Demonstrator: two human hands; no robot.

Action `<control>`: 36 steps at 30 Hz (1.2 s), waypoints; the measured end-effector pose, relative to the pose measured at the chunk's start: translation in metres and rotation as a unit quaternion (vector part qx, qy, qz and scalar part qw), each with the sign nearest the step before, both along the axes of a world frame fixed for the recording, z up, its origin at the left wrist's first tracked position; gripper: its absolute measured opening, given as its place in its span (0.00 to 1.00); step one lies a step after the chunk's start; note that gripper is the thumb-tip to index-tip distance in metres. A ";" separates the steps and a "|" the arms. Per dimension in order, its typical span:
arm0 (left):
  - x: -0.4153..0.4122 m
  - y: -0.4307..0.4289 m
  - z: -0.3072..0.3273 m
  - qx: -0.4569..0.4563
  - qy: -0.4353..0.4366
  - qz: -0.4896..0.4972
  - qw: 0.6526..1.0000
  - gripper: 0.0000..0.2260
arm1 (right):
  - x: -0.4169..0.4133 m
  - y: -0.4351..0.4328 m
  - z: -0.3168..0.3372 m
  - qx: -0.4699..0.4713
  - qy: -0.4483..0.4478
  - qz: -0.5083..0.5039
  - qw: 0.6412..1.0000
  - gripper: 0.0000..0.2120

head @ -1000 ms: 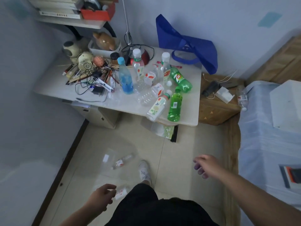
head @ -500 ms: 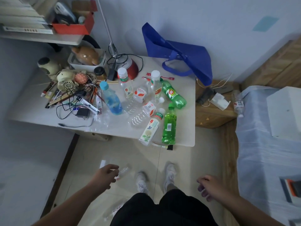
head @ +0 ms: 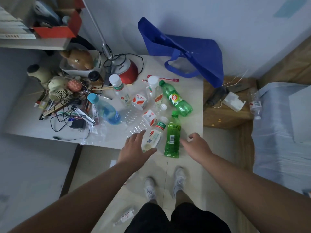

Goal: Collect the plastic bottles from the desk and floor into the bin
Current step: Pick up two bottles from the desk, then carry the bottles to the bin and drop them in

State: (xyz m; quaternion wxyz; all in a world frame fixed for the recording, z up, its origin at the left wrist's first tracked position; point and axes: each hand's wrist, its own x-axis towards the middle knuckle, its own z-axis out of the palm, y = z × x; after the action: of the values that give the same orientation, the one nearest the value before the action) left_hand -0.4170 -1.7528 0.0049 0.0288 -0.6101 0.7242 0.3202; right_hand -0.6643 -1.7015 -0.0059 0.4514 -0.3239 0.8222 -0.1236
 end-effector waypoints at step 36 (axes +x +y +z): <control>0.124 0.142 -0.005 0.130 0.181 0.310 0.924 0.34 | 0.028 0.062 0.014 0.027 -0.089 0.146 0.985 0.19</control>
State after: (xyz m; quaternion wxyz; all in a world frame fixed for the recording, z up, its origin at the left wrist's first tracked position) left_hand -0.2933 -1.6108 0.0000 -0.1241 -0.7264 0.4441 0.5096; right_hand -0.6360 -1.6399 0.0084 0.5447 -0.4160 0.7255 -0.0619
